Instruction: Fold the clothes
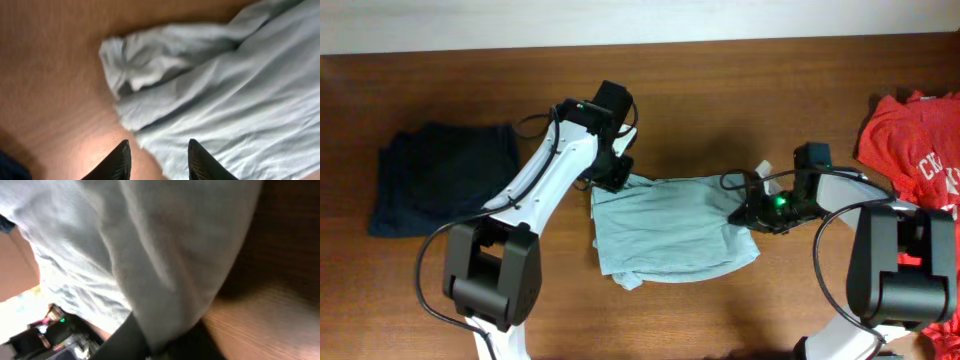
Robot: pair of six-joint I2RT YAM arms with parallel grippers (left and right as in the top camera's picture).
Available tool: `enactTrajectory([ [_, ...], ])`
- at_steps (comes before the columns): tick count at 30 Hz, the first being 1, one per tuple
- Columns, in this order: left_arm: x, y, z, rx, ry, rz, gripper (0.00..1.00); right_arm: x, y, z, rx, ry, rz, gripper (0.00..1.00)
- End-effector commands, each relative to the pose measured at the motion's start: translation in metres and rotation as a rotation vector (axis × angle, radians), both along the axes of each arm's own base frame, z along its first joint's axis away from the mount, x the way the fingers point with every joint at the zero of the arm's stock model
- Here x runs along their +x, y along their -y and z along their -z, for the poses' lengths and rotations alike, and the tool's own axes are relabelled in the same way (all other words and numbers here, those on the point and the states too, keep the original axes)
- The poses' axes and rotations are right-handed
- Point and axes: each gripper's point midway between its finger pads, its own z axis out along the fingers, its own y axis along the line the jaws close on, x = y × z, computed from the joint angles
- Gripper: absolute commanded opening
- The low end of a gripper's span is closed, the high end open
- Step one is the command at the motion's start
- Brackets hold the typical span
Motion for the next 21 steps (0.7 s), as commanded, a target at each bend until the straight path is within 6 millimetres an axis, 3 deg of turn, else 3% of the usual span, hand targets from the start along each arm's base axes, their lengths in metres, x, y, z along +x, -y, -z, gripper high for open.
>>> enactTrajectory([
  [1, 0.002, -0.019, -0.008, 0.044, 0.006, -0.016, 0.37, 0.0, 0.029, 0.005, -0.112, -0.055, 0.073, 0.04],
  [6, 0.01, -0.037, -0.027, 0.034, 0.05, -0.09, 0.33, 0.003, 0.079, -0.024, -0.339, -0.08, 0.124, 0.04],
  [11, 0.028, -0.063, -0.067, -0.011, 0.15, -0.186, 0.34, 0.017, 0.102, -0.075, -0.493, -0.033, 0.19, 0.04],
  [14, 0.031, -0.076, -0.093, -0.03, 0.211, -0.222, 0.34, 0.025, 0.095, -0.103, -0.535, 0.025, 0.162, 0.04],
  [16, 0.031, -0.081, -0.105, -0.039, 0.24, -0.234, 0.35, 0.029, 0.08, -0.111, -0.537, 0.052, 0.118, 0.04],
  [21, 0.029, -0.091, -0.124, -0.053, 0.29, -0.257, 0.34, 0.023, 0.026, -0.101, -0.535, 0.058, -0.034, 0.04],
])
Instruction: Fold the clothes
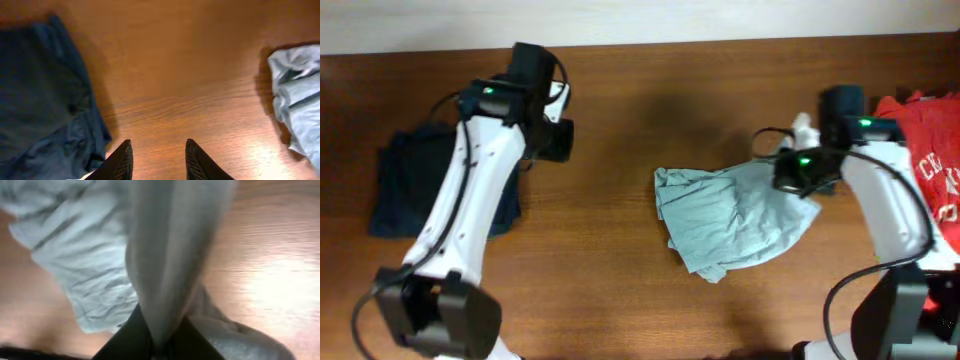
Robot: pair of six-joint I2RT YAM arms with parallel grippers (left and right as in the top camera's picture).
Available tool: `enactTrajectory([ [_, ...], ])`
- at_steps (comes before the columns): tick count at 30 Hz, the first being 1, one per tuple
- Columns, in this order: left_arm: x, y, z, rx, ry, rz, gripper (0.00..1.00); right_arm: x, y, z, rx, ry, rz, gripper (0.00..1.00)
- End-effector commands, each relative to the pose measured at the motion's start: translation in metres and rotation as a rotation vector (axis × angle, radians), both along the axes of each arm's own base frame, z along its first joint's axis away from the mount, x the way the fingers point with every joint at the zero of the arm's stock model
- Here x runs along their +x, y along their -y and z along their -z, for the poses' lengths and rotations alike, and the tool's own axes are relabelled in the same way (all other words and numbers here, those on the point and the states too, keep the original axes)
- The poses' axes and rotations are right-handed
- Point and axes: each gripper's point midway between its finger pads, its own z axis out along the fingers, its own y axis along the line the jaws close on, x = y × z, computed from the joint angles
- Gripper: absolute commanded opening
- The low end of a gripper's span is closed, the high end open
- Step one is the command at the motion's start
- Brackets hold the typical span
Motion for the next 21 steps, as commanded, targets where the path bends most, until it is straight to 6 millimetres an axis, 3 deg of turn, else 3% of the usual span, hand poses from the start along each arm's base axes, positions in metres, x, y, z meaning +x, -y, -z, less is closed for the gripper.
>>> enactTrajectory([
  [1, -0.002, -0.006, -0.018, -0.01, 0.045, -0.022, 0.35, -0.007, -0.036, 0.011, -0.028, -0.035, -0.083, 0.04],
  [4, -0.003, -0.007, -0.022, -0.011, 0.054, -0.024, 0.35, -0.012, -0.073, 0.02, -0.044, -0.042, -0.187, 0.04],
  [10, -0.004, -0.007, -0.022, -0.01, 0.051, -0.024, 0.35, -0.024, -0.122, 0.041, -0.12, -0.062, -0.278, 0.05],
  [16, -0.005, -0.007, -0.021, -0.009, 0.046, -0.024, 0.35, -0.042, -0.148, 0.062, -0.139, -0.127, -0.351, 0.04],
  [21, -0.005, -0.007, -0.021, -0.009, 0.046, -0.024, 0.35, -0.047, -0.158, 0.063, -0.138, -0.124, -0.383, 0.04],
])
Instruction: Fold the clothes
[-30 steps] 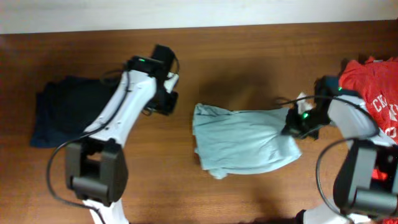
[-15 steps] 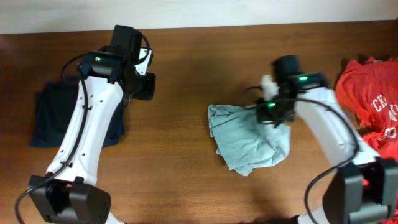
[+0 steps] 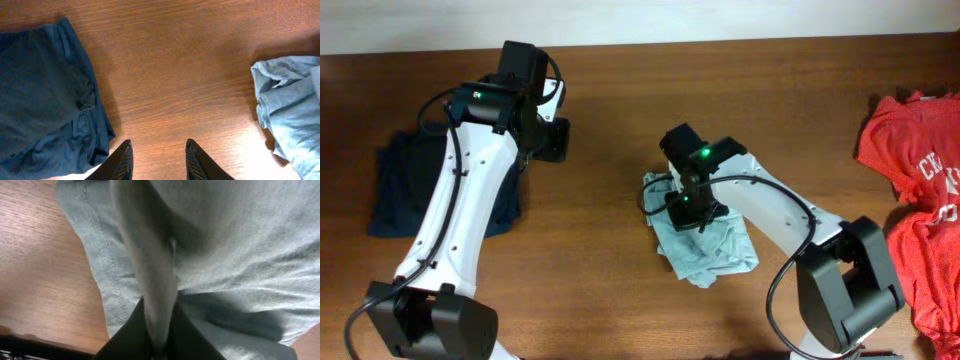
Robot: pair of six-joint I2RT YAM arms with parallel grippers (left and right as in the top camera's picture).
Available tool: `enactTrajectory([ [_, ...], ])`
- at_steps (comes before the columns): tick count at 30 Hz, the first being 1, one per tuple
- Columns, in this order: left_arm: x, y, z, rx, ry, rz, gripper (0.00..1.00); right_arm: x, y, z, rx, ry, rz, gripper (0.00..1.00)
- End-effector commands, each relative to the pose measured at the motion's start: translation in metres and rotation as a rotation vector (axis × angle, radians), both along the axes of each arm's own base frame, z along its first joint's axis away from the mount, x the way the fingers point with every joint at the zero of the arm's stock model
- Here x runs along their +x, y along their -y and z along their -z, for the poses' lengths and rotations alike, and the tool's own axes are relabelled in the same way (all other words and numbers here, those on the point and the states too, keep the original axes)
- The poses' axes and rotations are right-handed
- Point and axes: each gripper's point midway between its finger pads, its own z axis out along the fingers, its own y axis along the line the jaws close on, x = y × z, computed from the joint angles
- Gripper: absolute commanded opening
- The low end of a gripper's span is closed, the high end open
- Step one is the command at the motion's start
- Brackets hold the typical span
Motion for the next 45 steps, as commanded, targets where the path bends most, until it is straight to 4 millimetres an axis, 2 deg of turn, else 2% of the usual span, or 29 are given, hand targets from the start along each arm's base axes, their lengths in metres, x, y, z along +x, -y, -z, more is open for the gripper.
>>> enactTrajectory([
  [1, 0.0, -0.003, -0.012, -0.006, 0.033, -0.017, 0.35, -0.002, -0.004, 0.003, -0.012, 0.004, -0.002, 0.04],
  [5, 0.0, -0.003, -0.012, -0.006, 0.033, -0.017, 0.35, -0.006, -0.003, 0.003, -0.012, -0.011, 0.001, 0.04],
  [6, 0.0, -0.003, -0.012, -0.006, 0.033, -0.017, 0.39, -0.007, -0.002, 0.003, -0.017, -0.017, 0.0, 0.04],
  [9, 0.0, -0.003, -0.012, -0.006, 0.033, -0.017, 0.41, -0.008, 0.009, 0.0, -0.068, -0.009, 0.003, 0.04],
  [13, 0.0, -0.003, -0.013, -0.006, 0.034, -0.017, 0.43, -0.008, 0.022, -0.018, -0.118, 0.04, 0.004, 0.04],
  [16, 0.001, -0.003, -0.013, -0.007, 0.038, -0.017, 0.44, -0.01, 0.025, -0.041, -0.109, 0.088, 0.001, 0.04],
  [19, 0.003, -0.003, -0.014, -0.009, 0.045, -0.017, 0.44, -0.015, 0.014, -0.044, -0.08, 0.085, -0.02, 0.04],
  [25, 0.002, -0.003, -0.014, -0.009, 0.045, -0.017, 0.45, -0.015, -0.023, -0.025, -0.001, 0.076, -0.039, 0.06],
  [34, 0.002, -0.003, -0.014, -0.009, 0.044, -0.017, 0.45, -0.022, -0.039, 0.015, -0.044, 0.006, -0.07, 0.07],
  [36, 0.002, -0.003, -0.014, -0.009, 0.044, -0.017, 0.46, -0.023, -0.041, 0.02, -0.05, -0.002, -0.076, 0.13],
  [38, 0.002, -0.003, -0.014, -0.009, 0.044, -0.017, 0.46, -0.023, -0.043, 0.021, -0.04, -0.004, -0.077, 0.23],
  [42, 0.003, -0.003, -0.014, -0.009, 0.046, -0.017, 0.46, -0.026, -0.051, 0.015, 0.002, -0.021, -0.079, 0.25],
  [45, 0.004, -0.003, -0.014, -0.01, 0.051, -0.017, 0.47, -0.032, -0.064, 0.0, 0.078, -0.034, -0.091, 0.28],
])
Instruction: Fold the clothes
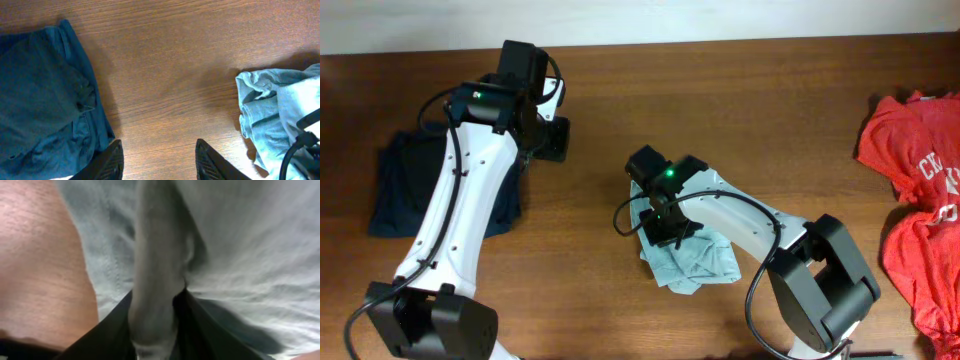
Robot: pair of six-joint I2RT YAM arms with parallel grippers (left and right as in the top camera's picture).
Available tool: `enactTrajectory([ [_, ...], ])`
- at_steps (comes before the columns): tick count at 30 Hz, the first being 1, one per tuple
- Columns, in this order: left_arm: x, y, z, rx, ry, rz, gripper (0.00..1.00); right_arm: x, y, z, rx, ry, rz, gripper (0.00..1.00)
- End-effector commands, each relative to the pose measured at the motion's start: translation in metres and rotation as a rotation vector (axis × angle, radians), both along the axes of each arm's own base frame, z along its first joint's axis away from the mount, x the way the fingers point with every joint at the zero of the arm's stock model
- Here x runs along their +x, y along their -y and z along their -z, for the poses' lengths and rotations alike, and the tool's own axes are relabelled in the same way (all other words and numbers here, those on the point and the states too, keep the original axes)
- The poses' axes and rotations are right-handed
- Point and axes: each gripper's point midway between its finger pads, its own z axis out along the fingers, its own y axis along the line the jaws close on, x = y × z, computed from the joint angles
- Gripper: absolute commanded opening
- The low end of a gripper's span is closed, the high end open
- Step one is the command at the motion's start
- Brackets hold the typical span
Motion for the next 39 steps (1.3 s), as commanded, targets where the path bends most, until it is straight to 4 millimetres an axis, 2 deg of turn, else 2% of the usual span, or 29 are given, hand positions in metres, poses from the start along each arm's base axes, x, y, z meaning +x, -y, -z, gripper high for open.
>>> enactTrajectory([
  [1, 0.002, -0.003, -0.014, -0.007, 0.044, -0.013, 0.47, -0.009, -0.028, -0.025, 0.134, -0.023, -0.021, 0.3],
  [4, 0.003, -0.003, -0.014, -0.008, 0.049, -0.013, 0.5, -0.019, -0.049, -0.046, 0.272, -0.05, -0.096, 0.32],
  [7, 0.004, -0.003, -0.014, -0.009, 0.052, -0.013, 0.5, -0.019, -0.048, -0.061, 0.296, -0.023, -0.115, 0.32],
  [10, 0.004, -0.003, -0.014, -0.007, 0.052, -0.014, 0.51, -0.007, -0.03, -0.078, 0.277, 0.047, -0.079, 0.32],
  [11, 0.004, -0.003, -0.014, -0.006, 0.052, -0.015, 0.5, -0.002, -0.022, -0.082, 0.264, 0.069, -0.058, 0.35],
  [12, 0.004, -0.003, -0.014, -0.006, 0.052, -0.014, 0.5, 0.007, -0.004, -0.087, 0.233, 0.099, -0.008, 0.4],
  [16, 0.004, -0.003, -0.014, -0.006, 0.053, -0.014, 0.51, 0.016, 0.028, -0.085, 0.186, 0.078, 0.088, 0.4],
  [19, 0.005, -0.003, -0.015, -0.007, 0.055, -0.014, 0.51, 0.018, 0.033, -0.073, 0.181, 0.048, 0.113, 0.35],
  [22, 0.007, -0.002, -0.016, -0.009, 0.067, -0.015, 0.51, 0.021, 0.021, -0.054, 0.212, 0.031, 0.13, 0.27],
  [25, 0.009, -0.002, -0.016, -0.01, 0.072, -0.015, 0.52, 0.025, 0.01, -0.025, 0.214, 0.02, 0.205, 0.13],
  [28, 0.008, -0.002, -0.016, -0.01, 0.069, -0.014, 0.52, 0.028, 0.003, 0.006, 0.217, -0.007, 0.303, 0.12],
  [31, 0.008, -0.002, -0.016, -0.01, 0.07, -0.015, 0.52, 0.029, -0.02, 0.024, 0.312, -0.064, 0.297, 0.1],
  [33, 0.008, -0.002, -0.016, -0.013, 0.069, -0.013, 0.56, 0.03, -0.049, 0.017, 0.465, -0.066, 0.166, 0.1],
  [35, 0.008, -0.001, -0.016, -0.013, 0.069, -0.013, 0.56, 0.03, -0.073, -0.005, 0.632, -0.037, -0.005, 0.09],
  [39, 0.007, -0.002, -0.016, -0.013, 0.065, -0.013, 0.57, 0.041, -0.071, -0.039, 0.688, 0.044, -0.036, 0.08],
])
